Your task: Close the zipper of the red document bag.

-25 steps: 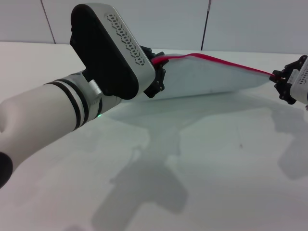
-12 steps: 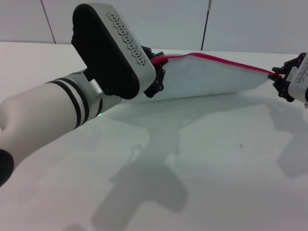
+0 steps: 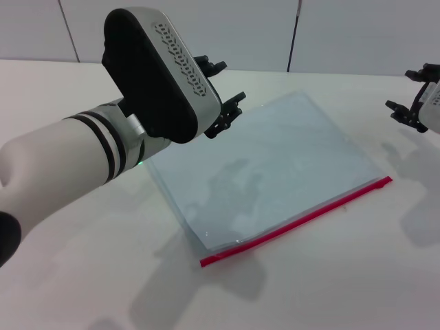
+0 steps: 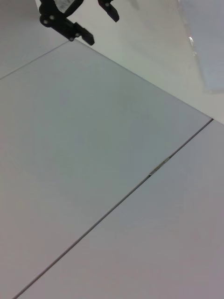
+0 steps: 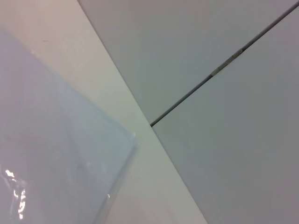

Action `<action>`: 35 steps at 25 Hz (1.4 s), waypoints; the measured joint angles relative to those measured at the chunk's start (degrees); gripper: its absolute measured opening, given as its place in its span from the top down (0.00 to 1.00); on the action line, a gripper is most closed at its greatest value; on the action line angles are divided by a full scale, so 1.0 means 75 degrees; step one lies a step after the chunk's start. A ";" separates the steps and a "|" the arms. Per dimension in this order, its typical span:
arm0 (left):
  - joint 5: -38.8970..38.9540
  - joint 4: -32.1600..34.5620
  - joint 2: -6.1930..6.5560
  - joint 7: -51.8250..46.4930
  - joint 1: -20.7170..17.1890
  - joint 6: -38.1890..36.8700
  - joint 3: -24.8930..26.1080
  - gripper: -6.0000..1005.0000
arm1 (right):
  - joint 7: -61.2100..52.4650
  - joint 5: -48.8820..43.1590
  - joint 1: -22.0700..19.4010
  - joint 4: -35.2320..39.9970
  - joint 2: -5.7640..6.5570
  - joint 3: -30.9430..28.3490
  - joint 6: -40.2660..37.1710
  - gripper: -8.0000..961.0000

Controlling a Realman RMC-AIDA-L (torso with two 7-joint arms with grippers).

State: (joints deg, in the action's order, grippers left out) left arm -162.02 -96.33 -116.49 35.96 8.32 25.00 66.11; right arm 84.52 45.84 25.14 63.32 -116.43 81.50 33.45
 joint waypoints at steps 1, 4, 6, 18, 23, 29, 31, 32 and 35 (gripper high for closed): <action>0.0016 0.0031 0.0000 -0.0001 0.0011 -0.0018 0.0008 0.57 | -0.0004 0.0001 -0.0001 -0.0003 -0.0001 0.0000 -0.0016 0.59; 0.0027 0.0053 0.0001 -0.0005 0.0058 -0.0102 0.0019 0.51 | -0.0065 0.0004 -0.0001 -0.0020 -0.0003 0.0000 -0.0067 0.44; 0.0028 0.0057 0.0001 -0.0008 0.0059 -0.0196 0.0020 0.48 | -0.0186 0.0006 -0.0002 -0.0059 -0.0003 0.0015 -0.0221 0.34; 0.0212 0.0449 0.0022 -0.1091 0.0139 -0.0649 0.0406 0.19 | 0.0201 0.2834 -0.0485 0.0281 -0.0012 0.0248 -0.0507 0.34; 0.1395 0.0807 0.0038 -0.1126 0.0299 -0.0754 0.0836 0.20 | 0.0857 0.4799 -0.0635 0.0215 -0.0017 0.0270 -0.0359 0.35; 0.2596 0.1705 0.0089 -0.1021 0.0590 -0.1196 0.1191 0.20 | 0.2230 0.7402 -0.1044 0.0185 -0.0015 0.0335 0.0525 0.35; 0.2732 0.2060 0.0097 -0.0966 0.0757 -0.1189 0.1224 0.20 | 0.2668 0.8255 -0.1194 0.0138 -0.0015 0.0305 0.0810 0.35; 0.2782 0.2276 0.0096 -0.0951 0.0873 -0.1181 0.1263 0.20 | 0.2881 0.8690 -0.1255 0.0051 -0.0014 0.0275 0.0910 0.35; 0.2836 0.2878 0.0051 -0.0944 0.1120 -0.1257 0.1485 0.20 | 0.3692 1.0008 -0.1319 -0.0542 -0.0015 0.0229 0.1146 0.35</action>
State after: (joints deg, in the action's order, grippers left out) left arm -140.75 -74.74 -116.11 28.88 16.72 15.57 77.25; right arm 112.20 120.90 15.25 59.26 -116.54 83.22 42.05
